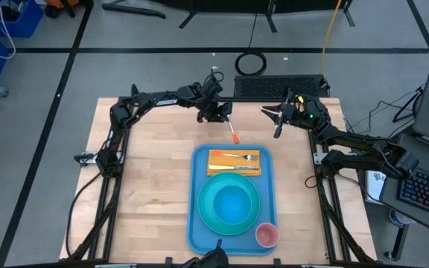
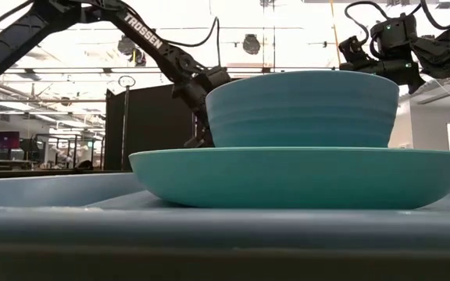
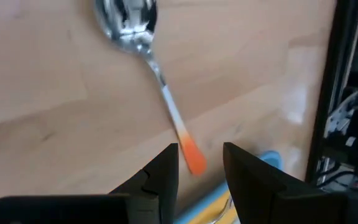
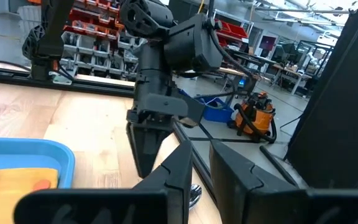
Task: Set up tray
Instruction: Adjust the blue serving tray
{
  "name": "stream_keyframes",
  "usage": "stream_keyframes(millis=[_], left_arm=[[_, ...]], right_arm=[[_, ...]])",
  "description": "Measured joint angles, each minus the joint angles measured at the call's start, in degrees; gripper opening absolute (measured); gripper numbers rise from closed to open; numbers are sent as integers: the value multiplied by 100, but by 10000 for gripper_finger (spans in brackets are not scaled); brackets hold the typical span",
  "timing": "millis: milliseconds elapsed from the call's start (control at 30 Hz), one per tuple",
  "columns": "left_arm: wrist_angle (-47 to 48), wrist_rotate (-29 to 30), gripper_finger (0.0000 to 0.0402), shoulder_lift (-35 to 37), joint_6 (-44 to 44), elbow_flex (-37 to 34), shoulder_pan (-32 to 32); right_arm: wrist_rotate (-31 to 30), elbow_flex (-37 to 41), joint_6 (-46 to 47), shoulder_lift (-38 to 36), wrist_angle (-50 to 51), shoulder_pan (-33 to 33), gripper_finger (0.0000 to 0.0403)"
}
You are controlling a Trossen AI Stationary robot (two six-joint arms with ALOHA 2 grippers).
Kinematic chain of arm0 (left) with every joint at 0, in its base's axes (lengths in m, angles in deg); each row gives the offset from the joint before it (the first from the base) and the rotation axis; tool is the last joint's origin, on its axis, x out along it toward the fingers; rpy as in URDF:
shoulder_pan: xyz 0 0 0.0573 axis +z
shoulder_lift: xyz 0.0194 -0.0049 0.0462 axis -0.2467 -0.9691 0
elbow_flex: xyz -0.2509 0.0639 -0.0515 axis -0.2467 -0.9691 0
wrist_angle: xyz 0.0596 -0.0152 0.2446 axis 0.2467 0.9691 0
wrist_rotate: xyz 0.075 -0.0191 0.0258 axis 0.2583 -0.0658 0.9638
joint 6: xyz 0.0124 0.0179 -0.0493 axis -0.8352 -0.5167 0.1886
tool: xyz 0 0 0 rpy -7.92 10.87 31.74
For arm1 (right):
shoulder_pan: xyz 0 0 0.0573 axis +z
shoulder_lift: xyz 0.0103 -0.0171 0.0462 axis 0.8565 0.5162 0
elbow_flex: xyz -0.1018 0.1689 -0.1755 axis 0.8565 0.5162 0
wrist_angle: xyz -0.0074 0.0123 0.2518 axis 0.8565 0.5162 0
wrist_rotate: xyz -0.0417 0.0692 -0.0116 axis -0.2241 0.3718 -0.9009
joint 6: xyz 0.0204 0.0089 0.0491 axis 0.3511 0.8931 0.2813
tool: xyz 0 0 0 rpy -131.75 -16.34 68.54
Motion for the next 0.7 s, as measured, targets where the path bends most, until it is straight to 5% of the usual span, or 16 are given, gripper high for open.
stream_keyframes(millis=[700], left_arm=[[-192,-57,108,-129,301,21,19]], right_arm=[[0,0,-4,2,-132,0,45]])
